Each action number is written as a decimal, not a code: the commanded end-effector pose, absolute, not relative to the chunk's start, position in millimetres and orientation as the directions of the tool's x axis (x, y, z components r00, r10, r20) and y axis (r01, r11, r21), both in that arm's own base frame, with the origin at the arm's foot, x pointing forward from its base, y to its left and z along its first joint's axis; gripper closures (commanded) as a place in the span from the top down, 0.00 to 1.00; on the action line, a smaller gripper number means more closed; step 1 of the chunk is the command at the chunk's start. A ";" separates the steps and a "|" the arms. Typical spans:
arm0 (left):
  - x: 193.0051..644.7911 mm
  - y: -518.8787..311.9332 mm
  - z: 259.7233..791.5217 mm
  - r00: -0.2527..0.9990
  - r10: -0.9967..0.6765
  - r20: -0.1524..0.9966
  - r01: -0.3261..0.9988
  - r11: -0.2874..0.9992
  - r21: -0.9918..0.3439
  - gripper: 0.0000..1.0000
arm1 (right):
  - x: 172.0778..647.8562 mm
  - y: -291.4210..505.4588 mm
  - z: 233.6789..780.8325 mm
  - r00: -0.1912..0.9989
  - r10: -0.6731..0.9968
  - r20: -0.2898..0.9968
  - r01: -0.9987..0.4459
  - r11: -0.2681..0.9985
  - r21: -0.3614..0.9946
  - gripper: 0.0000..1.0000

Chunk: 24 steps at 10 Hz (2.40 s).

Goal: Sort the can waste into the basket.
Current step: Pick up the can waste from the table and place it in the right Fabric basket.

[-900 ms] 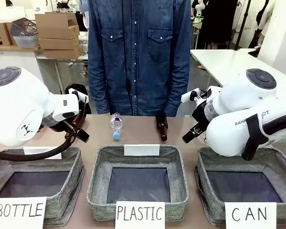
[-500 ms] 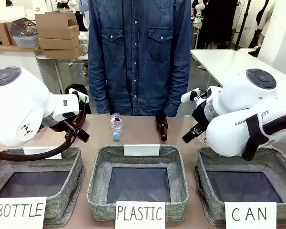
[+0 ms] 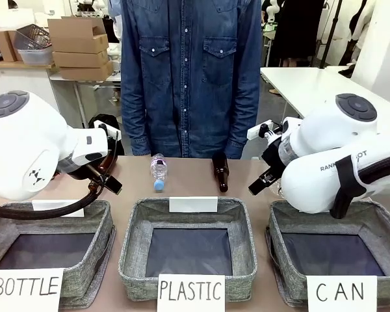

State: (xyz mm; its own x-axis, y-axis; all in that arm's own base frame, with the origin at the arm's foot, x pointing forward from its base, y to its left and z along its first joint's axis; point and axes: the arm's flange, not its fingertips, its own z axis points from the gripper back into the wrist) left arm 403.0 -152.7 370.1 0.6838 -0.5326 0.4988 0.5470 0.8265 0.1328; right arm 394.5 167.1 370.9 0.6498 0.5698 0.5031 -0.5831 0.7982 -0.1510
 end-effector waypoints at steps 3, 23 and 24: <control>403.2 -152.0 370.1 0.685 -0.531 0.499 0.546 0.828 0.132 1.00 | 394.6 167.0 371.0 0.650 0.569 0.504 -0.583 0.798 -0.151 1.00; 229.3 57.1 556.1 0.795 0.045 0.605 0.563 0.316 -0.764 1.00 | 206.9 -17.6 568.5 0.833 -0.312 0.456 -0.272 0.487 0.830 1.00; 224.7 78.1 550.7 0.784 0.140 0.605 0.554 0.282 -0.783 1.00 | 208.0 -42.6 559.8 0.829 -0.377 0.413 -0.229 0.445 0.866 1.00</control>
